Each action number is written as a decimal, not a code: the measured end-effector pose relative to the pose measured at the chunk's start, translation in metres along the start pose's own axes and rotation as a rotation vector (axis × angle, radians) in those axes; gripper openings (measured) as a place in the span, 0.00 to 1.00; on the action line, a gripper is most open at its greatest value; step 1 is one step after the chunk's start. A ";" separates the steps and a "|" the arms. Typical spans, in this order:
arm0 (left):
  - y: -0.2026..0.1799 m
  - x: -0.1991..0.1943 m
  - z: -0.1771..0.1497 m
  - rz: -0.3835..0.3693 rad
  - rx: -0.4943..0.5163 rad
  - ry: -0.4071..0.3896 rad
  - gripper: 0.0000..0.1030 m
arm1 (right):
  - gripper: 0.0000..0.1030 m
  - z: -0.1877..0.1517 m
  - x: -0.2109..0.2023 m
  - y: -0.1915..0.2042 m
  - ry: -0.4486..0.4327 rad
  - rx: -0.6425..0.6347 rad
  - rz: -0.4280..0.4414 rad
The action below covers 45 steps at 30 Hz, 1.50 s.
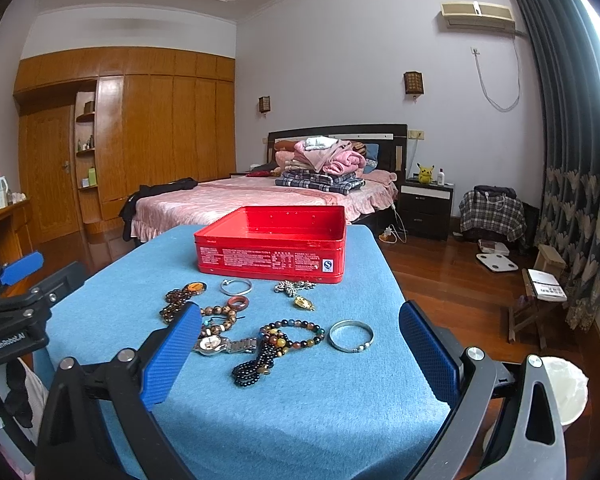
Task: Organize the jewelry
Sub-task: 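Grasp the silver bangle with the right tool while the left tool grasps the brown bead necklace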
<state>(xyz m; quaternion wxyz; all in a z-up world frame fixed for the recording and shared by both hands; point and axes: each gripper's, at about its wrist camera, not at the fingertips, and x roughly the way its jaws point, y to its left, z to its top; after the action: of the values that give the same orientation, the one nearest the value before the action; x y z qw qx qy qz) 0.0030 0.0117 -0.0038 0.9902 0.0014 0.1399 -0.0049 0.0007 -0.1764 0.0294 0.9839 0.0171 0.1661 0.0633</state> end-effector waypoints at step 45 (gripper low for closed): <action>0.011 0.196 -0.019 -0.014 -0.109 0.510 0.46 | 0.64 -0.029 0.133 -0.057 0.292 0.099 -0.098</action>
<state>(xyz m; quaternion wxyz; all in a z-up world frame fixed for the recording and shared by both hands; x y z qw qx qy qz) 0.1861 0.0213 -0.0763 0.9215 -0.0519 0.3849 -0.0038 0.1222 -0.2150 -0.0445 0.9492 0.0479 0.3109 0.0086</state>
